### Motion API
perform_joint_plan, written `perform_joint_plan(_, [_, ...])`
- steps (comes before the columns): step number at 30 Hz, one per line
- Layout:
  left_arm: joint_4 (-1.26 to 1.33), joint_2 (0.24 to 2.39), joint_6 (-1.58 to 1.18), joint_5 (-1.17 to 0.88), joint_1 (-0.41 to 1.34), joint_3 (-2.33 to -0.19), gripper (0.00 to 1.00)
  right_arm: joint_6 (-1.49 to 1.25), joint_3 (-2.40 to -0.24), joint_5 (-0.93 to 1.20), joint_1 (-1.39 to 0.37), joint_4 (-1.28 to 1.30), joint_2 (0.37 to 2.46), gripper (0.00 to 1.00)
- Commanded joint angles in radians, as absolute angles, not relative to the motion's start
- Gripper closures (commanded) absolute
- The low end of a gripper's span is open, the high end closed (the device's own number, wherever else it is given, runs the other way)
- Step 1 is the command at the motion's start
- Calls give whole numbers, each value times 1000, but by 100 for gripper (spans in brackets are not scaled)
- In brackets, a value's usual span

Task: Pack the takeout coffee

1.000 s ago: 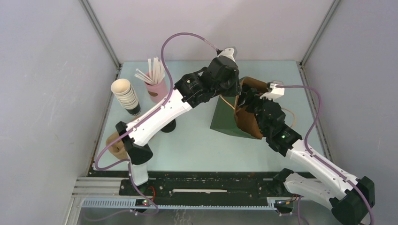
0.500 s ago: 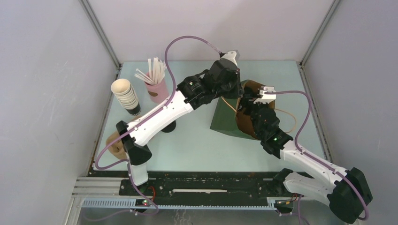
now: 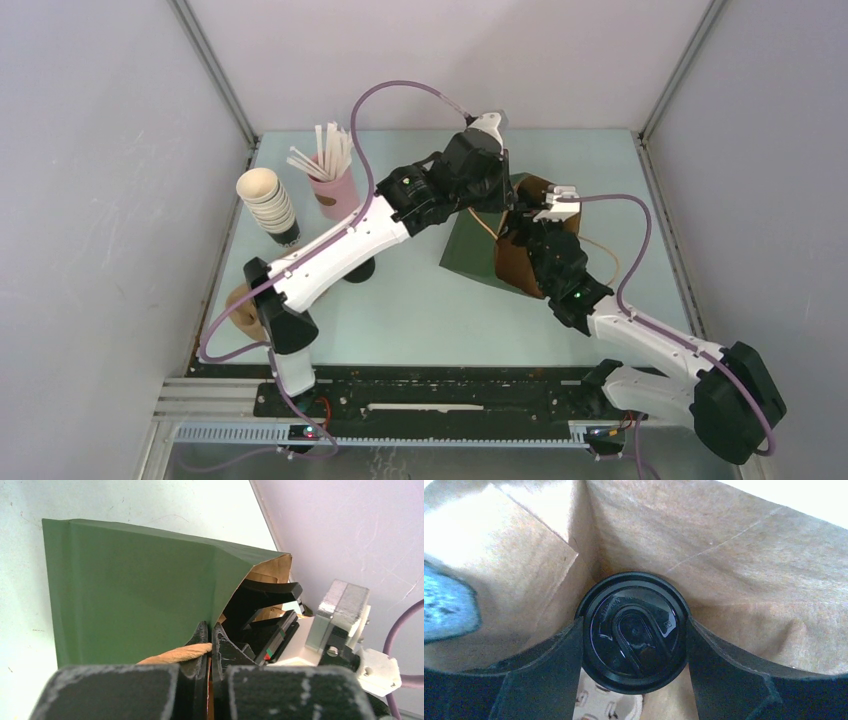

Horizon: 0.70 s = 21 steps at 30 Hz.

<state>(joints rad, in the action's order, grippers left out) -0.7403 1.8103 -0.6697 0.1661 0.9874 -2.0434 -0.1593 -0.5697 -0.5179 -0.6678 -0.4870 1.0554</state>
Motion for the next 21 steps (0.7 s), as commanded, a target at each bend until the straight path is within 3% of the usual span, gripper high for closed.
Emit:
perform_joint_plan(1, [-634,1733,-670,76,1002,-2012,100,-175,-551,-472,-658,-562,1085,90])
perform_joint_plan(21, [-306,1552,-939,-142,931,-1657,100,-110,-569,-429,-653,-400,983,89])
